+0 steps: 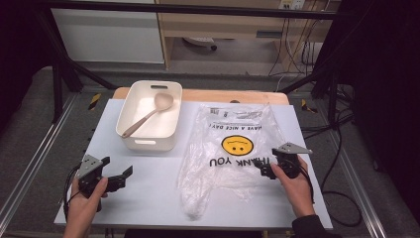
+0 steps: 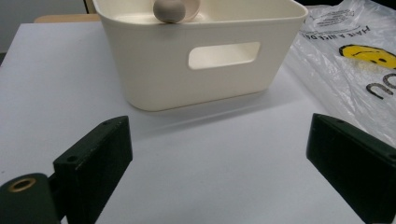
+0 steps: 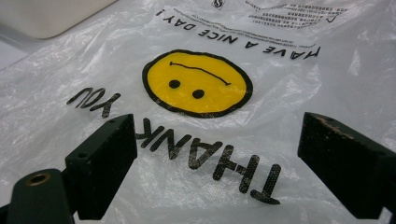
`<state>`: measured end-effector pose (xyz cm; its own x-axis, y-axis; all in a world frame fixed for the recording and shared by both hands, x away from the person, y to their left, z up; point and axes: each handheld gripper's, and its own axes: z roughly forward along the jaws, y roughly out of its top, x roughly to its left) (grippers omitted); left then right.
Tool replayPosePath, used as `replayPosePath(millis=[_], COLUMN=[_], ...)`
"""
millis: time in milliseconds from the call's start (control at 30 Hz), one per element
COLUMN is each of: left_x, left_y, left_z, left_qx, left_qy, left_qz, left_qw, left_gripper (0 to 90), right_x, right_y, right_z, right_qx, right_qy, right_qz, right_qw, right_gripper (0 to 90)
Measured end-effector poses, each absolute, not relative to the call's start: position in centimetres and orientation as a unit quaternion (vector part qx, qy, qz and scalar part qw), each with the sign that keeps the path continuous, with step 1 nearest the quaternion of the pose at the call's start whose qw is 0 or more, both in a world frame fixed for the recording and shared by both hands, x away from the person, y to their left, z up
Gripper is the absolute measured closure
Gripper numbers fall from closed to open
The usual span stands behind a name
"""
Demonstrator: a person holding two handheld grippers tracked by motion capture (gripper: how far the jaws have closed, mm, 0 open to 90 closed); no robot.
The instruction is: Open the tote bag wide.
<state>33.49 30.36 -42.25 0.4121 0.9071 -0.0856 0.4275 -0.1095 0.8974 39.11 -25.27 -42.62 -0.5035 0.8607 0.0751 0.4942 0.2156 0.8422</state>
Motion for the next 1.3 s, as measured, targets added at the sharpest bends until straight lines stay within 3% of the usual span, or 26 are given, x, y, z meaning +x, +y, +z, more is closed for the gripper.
replayPosePath(millis=[333,633,1033,1300], left_x=[33.2,33.0,33.2,33.1], left_y=[29.9,30.0,30.3,30.5], left_z=[-42.3,-42.4,-42.8,-42.8], left_qx=[0.709,0.707,0.704,0.701], left_qy=[0.47,0.476,0.49,0.496], left_qz=[0.249,0.248,0.246,0.25], left_qw=[0.463,0.461,0.451,0.448], left_gripper=[6.5,6.5,6.6,6.8], right_x=[37.8,40.1,45.3,47.7], right_y=[-26.5,-30.9,-33.0,-33.5], right_z=[-38.5,-35.3,-39.0,-43.6], right_qx=[0.46,0.496,0.514,0.55], right_qy=[0.733,0.694,0.709,0.714], right_qz=[0.425,0.424,0.397,0.368], right_qw=[0.265,0.305,0.276,0.23], right_gripper=[7.5,7.6,11.5,16.9])
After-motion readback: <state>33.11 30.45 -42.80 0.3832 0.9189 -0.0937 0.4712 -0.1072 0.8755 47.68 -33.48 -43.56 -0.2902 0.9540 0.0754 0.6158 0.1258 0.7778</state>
